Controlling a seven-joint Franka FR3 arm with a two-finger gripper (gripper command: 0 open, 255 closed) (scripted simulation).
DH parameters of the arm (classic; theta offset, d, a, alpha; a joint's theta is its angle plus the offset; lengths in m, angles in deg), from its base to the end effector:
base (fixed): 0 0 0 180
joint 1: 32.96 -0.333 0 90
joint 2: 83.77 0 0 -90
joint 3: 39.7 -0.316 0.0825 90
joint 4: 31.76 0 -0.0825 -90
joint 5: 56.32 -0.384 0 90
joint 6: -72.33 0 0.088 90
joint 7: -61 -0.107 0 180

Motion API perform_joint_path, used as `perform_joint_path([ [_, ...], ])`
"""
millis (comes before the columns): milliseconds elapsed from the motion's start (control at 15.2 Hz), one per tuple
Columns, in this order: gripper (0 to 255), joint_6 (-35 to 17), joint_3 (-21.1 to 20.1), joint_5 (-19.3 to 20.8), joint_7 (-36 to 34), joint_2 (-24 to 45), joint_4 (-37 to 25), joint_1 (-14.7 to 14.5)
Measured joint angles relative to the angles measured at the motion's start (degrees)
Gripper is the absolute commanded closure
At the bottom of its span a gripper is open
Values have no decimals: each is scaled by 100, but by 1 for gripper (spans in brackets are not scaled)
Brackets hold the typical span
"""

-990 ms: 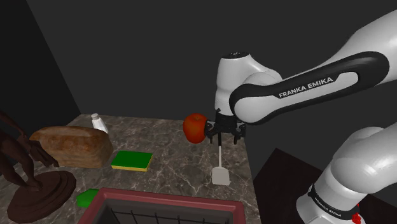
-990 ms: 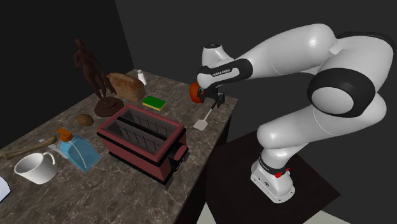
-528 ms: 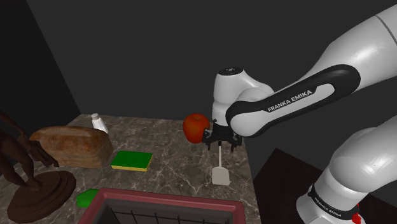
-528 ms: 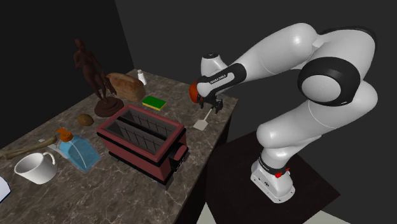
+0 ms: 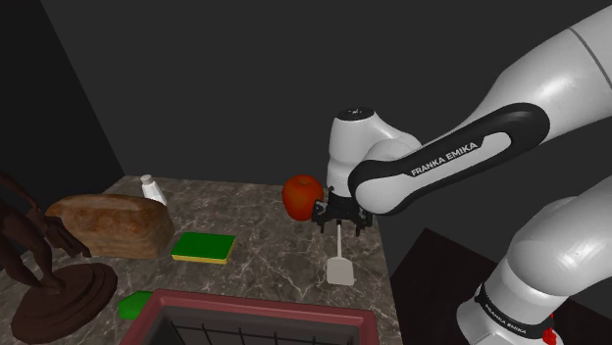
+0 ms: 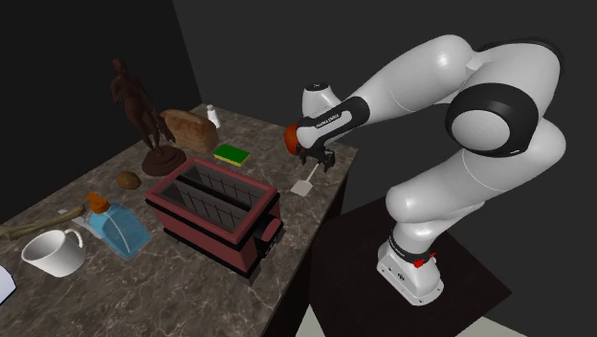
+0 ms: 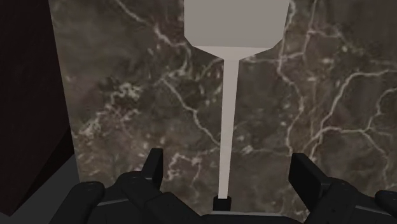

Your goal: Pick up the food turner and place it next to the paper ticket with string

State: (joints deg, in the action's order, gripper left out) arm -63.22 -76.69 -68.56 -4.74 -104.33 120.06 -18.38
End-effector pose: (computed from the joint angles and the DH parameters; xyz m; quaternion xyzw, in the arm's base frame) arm 0.3792 0.1467 0.3385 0.8916 -0.4517 0.0298 0.0148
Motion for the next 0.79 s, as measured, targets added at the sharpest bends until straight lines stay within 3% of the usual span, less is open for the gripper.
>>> perform_joint_path([
  [66, 255, 0, 0, 0, 0, 0, 0, 0],
  [792, 255, 50, 15, -10, 10, -34, -19, -10],
])
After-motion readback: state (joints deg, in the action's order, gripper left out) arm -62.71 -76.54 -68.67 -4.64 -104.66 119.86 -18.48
